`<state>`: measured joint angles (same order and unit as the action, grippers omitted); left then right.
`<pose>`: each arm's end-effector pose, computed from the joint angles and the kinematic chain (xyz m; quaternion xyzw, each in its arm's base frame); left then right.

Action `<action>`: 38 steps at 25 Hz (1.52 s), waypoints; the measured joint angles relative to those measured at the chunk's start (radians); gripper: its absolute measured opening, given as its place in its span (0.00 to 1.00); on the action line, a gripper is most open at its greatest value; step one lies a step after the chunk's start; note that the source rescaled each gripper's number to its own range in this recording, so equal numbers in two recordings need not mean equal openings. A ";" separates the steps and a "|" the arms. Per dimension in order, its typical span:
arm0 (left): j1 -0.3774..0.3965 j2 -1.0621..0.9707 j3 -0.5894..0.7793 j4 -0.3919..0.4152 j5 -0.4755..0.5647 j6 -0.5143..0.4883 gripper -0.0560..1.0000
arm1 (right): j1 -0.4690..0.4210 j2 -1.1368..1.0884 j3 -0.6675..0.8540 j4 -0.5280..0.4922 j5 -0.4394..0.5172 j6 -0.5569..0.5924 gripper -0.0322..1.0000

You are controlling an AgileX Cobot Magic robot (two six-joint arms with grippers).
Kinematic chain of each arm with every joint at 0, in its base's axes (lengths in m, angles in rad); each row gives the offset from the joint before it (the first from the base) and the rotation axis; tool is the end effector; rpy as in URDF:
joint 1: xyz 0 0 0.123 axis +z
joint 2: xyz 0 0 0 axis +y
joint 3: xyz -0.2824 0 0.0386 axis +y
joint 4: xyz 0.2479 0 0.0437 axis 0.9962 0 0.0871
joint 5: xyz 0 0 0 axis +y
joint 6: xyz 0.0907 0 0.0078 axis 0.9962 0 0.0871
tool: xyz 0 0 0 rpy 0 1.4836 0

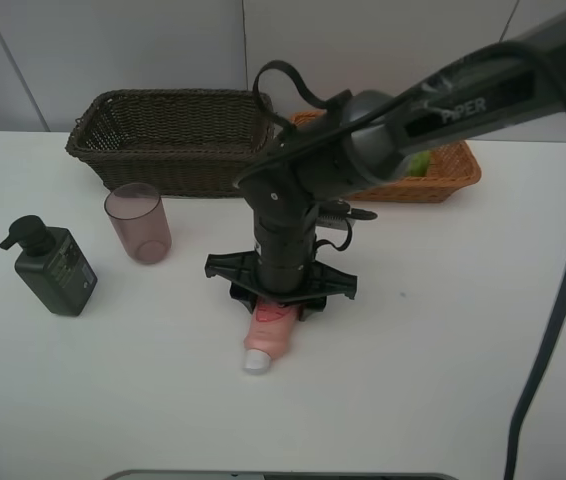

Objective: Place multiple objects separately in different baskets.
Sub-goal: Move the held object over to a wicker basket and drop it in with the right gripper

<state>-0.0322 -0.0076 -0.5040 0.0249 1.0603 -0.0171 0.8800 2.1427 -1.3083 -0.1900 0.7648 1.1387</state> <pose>-0.0064 0.0022 0.2783 0.0059 0.8500 -0.0005 0.5267 0.2578 0.2931 0.0952 0.0624 0.9953 -0.0112 0.0728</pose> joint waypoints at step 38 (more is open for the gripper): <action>0.000 0.000 0.000 0.000 0.000 0.000 0.98 | -0.066 0.005 -0.688 -0.068 -0.058 -0.769 0.04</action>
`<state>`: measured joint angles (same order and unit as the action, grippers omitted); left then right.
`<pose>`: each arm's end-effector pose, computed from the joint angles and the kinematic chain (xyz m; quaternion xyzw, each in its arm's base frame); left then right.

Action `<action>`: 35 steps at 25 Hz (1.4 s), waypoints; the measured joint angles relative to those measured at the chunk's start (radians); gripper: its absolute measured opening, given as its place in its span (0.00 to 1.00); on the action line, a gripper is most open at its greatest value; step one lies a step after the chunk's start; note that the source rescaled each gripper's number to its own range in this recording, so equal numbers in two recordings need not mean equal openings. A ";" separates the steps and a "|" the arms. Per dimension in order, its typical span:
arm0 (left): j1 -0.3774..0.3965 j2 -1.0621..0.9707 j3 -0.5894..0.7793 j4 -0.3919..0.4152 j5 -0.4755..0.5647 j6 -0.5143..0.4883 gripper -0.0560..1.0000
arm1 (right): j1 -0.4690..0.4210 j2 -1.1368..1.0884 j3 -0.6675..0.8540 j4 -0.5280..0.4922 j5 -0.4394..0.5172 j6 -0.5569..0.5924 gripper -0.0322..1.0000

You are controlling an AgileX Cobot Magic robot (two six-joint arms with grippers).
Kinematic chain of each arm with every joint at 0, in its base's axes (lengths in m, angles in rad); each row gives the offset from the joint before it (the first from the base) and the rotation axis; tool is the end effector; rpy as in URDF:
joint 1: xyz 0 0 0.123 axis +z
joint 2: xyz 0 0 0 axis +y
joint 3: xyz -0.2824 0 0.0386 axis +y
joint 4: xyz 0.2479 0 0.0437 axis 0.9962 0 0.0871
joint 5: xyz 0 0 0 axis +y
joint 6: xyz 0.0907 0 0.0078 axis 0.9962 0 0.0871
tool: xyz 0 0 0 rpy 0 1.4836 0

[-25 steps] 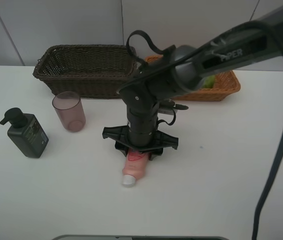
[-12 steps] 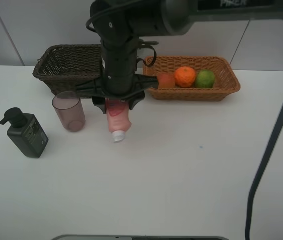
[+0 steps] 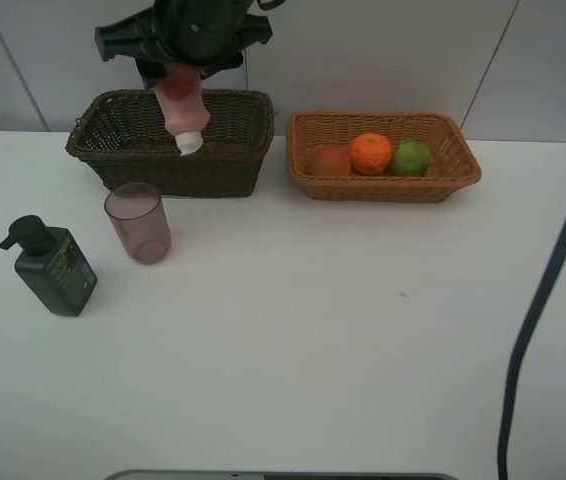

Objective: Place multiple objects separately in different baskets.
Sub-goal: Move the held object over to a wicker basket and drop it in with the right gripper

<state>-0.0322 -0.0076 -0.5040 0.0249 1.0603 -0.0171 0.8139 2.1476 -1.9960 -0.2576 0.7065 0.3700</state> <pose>-0.0064 0.0022 0.2783 0.0059 0.8500 -0.0005 0.5267 0.3566 0.3556 0.2828 -0.2572 0.8784 0.1202 0.3845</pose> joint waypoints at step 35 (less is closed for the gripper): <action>0.000 0.000 0.000 0.000 0.000 0.000 0.98 | -0.234 0.365 0.001 -0.038 -0.676 -0.007 0.03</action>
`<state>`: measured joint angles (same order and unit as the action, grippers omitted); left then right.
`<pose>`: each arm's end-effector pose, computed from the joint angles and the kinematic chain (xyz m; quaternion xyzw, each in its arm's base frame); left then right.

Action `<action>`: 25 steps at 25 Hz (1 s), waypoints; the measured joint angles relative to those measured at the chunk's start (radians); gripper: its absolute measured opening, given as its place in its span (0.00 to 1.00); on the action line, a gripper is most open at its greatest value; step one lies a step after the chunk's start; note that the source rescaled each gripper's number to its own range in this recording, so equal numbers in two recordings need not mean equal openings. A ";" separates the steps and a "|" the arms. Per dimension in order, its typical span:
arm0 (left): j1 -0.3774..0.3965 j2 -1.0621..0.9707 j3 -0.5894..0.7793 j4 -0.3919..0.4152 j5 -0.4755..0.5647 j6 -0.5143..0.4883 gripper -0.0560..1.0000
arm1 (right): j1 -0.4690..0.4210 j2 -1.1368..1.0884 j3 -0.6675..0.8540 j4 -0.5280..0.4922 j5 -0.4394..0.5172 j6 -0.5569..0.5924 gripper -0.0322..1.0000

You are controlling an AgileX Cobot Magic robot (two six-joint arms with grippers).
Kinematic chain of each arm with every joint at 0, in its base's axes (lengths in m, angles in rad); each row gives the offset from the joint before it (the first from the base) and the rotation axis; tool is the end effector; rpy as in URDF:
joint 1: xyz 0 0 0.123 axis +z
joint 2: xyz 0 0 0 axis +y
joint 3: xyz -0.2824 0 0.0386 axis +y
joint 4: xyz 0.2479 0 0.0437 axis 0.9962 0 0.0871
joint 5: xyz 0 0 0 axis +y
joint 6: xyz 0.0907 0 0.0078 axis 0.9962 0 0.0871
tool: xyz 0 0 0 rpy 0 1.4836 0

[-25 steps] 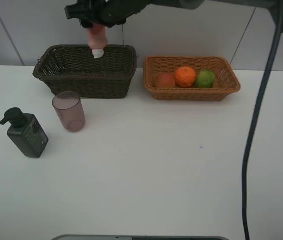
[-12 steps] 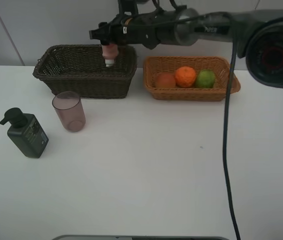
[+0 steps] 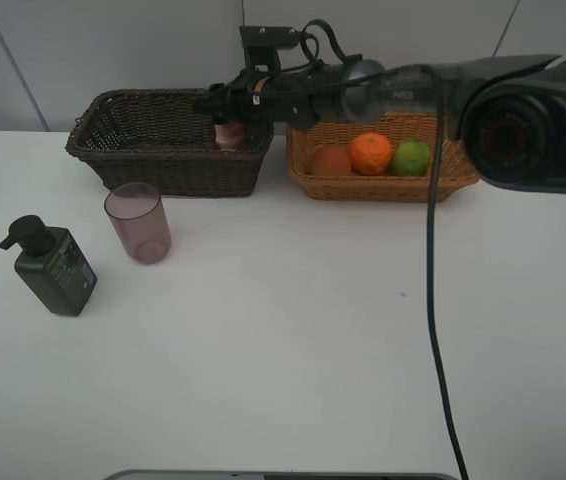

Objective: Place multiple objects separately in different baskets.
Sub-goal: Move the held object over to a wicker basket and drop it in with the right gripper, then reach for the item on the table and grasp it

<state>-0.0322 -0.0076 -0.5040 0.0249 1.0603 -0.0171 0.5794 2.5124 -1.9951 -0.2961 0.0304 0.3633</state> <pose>-0.0064 0.0022 0.2783 0.0059 0.8500 -0.0005 0.5267 0.4771 0.3112 0.1329 -0.2129 0.8224 0.1641 0.5015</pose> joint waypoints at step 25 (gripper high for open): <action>0.000 0.000 0.000 0.000 0.000 0.000 0.98 | 0.046 -0.250 0.009 0.132 0.685 -0.026 1.00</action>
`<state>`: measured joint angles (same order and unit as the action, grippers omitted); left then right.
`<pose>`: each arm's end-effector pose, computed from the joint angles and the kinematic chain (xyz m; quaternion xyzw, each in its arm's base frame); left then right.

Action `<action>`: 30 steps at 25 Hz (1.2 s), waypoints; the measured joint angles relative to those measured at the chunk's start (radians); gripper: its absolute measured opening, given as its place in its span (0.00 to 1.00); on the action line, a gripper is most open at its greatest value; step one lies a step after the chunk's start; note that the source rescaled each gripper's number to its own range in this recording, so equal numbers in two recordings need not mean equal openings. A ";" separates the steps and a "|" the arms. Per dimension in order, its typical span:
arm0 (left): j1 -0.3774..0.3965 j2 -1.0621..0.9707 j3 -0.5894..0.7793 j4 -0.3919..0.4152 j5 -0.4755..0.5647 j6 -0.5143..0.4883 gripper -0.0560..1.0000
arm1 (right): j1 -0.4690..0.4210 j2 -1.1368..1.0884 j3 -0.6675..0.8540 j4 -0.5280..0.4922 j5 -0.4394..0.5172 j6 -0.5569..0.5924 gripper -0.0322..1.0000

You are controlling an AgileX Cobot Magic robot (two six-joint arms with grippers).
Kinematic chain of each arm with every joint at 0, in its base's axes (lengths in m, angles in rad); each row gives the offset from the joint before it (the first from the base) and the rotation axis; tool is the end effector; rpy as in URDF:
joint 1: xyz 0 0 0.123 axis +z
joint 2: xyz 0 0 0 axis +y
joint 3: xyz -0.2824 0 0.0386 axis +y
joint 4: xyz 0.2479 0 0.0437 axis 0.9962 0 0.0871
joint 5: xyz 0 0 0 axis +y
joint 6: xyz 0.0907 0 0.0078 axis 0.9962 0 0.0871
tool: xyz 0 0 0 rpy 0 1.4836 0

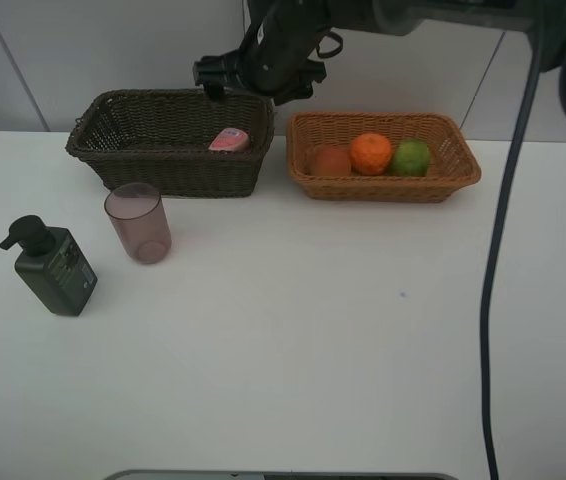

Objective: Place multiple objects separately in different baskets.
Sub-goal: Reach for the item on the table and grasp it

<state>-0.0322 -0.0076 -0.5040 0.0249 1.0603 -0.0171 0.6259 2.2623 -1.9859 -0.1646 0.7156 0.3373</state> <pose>-0.0064 0.0022 0.2783 0.0059 0.8500 -0.0005 0.5267 0.4244 0.2947 0.2194 -0.1760 0.9262 0.0878 0.3217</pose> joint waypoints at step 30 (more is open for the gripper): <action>0.000 0.000 0.000 0.000 0.000 0.000 0.98 | -0.503 -1.367 1.074 0.070 0.198 -0.113 1.00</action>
<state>-0.0322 -0.0076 -0.5040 0.0249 1.0603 -0.0171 0.1226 0.8958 -0.9122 -0.0941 0.9132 0.2243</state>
